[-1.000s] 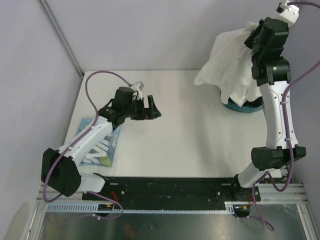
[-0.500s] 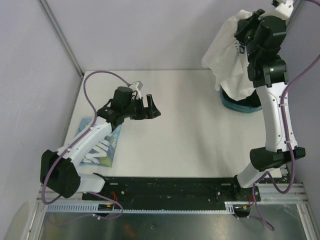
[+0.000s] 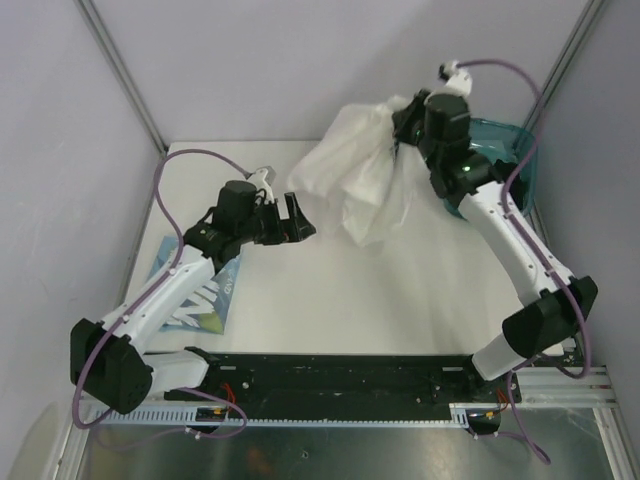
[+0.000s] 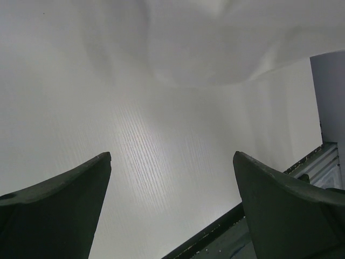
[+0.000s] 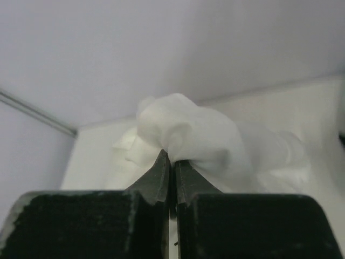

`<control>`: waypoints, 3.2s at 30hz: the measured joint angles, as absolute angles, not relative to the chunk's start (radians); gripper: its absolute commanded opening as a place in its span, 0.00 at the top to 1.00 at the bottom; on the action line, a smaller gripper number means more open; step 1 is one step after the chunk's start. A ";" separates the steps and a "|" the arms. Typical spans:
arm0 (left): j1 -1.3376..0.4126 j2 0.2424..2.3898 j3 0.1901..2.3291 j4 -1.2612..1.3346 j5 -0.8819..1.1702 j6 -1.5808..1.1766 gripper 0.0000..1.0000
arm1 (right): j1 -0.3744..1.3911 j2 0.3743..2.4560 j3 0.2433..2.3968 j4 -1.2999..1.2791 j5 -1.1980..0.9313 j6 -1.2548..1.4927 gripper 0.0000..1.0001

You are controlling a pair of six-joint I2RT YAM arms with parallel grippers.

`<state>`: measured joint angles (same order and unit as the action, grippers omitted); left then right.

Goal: Fold and stack the t-shirts
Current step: Move the tshirt to the center of the board, then flatten out the tshirt

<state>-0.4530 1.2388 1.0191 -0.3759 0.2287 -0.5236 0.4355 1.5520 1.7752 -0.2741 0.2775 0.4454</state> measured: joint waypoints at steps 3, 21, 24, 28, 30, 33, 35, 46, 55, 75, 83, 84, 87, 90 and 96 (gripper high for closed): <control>-0.453 1.210 1.003 -0.375 0.220 -0.527 0.00 | 0.435 1.563 1.592 -0.249 0.253 0.486 1.00; -0.460 1.245 0.963 -0.364 0.223 -0.559 0.01 | 0.484 1.565 1.421 -0.440 0.123 0.507 0.16; -0.487 1.272 0.963 -0.347 0.224 -0.560 0.02 | 0.462 1.459 1.396 -0.466 0.151 0.505 0.19; -0.578 1.330 0.970 -0.319 0.216 -0.569 0.06 | 0.418 1.321 1.265 -0.465 0.165 0.524 0.20; -0.641 1.385 0.984 -0.304 0.206 -0.580 0.09 | 0.390 1.268 1.175 -0.467 0.168 0.537 0.21; -0.724 1.476 1.009 -0.278 0.178 -0.607 0.12 | 0.352 1.225 1.070 -0.473 0.165 0.554 0.21; -0.783 1.550 1.037 -0.263 0.139 -0.631 0.13 | 0.328 1.205 1.011 -0.475 0.157 0.565 0.21; -0.902 1.786 1.150 -0.181 -0.157 -0.839 0.11 | 0.290 1.169 0.794 -0.402 0.122 0.604 0.22; -0.879 1.888 1.173 -0.101 -0.254 -0.915 0.77 | 0.295 1.252 0.767 -0.309 0.110 0.617 0.25; -0.543 1.454 0.889 -0.046 -0.311 -0.915 1.00 | 0.479 1.621 0.839 -0.066 0.128 0.663 0.30; -0.537 1.446 0.889 -0.064 -0.302 -0.875 1.00 | 0.584 1.658 0.851 -0.032 0.195 0.725 0.56; -0.533 1.445 0.889 -0.070 -0.301 -0.870 1.00 | 0.584 1.665 0.854 -0.028 0.205 0.731 0.66; -0.516 1.435 0.894 -0.088 -0.295 -0.851 1.00 | 0.569 1.686 0.880 -0.030 0.234 0.735 0.93; -0.487 1.419 0.919 -0.116 -0.290 -0.830 1.00 | 0.545 1.691 0.926 -0.054 0.260 0.722 0.99; -0.433 1.365 0.976 -0.146 -0.292 -0.779 1.00 | 0.509 1.638 1.011 -0.140 0.316 0.662 1.00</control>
<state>-0.4332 1.3647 0.9760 -0.1463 -0.2920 -0.7792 0.5095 1.6379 1.0111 -0.1398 0.3157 0.6624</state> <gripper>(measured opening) 0.006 0.018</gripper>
